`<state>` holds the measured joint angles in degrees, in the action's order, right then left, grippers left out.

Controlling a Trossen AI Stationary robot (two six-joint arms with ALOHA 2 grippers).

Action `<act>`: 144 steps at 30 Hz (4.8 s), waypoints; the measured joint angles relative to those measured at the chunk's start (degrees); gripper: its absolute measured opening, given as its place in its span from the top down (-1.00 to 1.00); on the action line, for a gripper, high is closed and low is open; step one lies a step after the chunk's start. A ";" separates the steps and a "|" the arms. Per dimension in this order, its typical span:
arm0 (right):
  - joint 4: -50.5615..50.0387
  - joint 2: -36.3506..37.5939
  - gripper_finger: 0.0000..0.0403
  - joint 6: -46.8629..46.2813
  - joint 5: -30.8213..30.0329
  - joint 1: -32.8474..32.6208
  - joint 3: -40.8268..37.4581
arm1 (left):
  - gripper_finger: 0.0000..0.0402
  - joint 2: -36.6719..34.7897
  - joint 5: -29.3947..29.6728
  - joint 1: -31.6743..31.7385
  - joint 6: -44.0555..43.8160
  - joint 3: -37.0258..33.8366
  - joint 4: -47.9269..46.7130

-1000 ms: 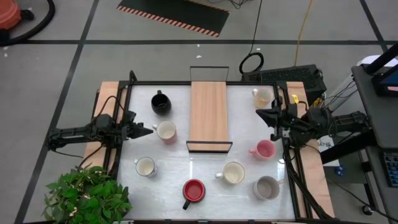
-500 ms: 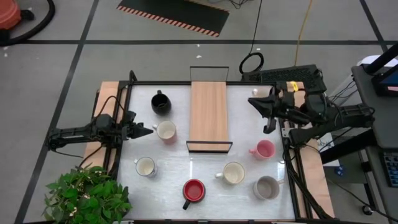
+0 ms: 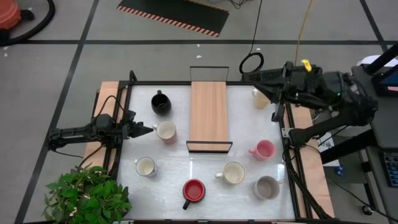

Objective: Place coffee mugs
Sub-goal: Put the yellow pattern mug on the shelf

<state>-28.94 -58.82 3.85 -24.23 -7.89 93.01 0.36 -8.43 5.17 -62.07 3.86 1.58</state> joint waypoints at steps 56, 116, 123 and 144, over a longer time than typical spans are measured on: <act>-60.94 -34.05 1.00 -43.68 24.16 41.52 24.90 | 0.99 0.00 2.63 0.00 7.78 0.00 18.29; -61.08 -34.45 0.78 -36.15 24.35 48.30 24.85 | 0.99 0.04 9.54 0.87 18.65 1.25 22.88; -61.07 -34.54 0.78 -35.89 24.36 48.29 24.85 | 0.99 5.97 10.34 0.87 26.40 9.33 19.55; -61.08 -34.54 0.64 -29.26 22.77 48.78 24.85 | 0.99 36.86 13.64 3.36 50.59 37.98 16.21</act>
<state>-90.02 -93.36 -25.41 -1.45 40.88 117.86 37.22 5.21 8.53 -11.48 41.84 17.80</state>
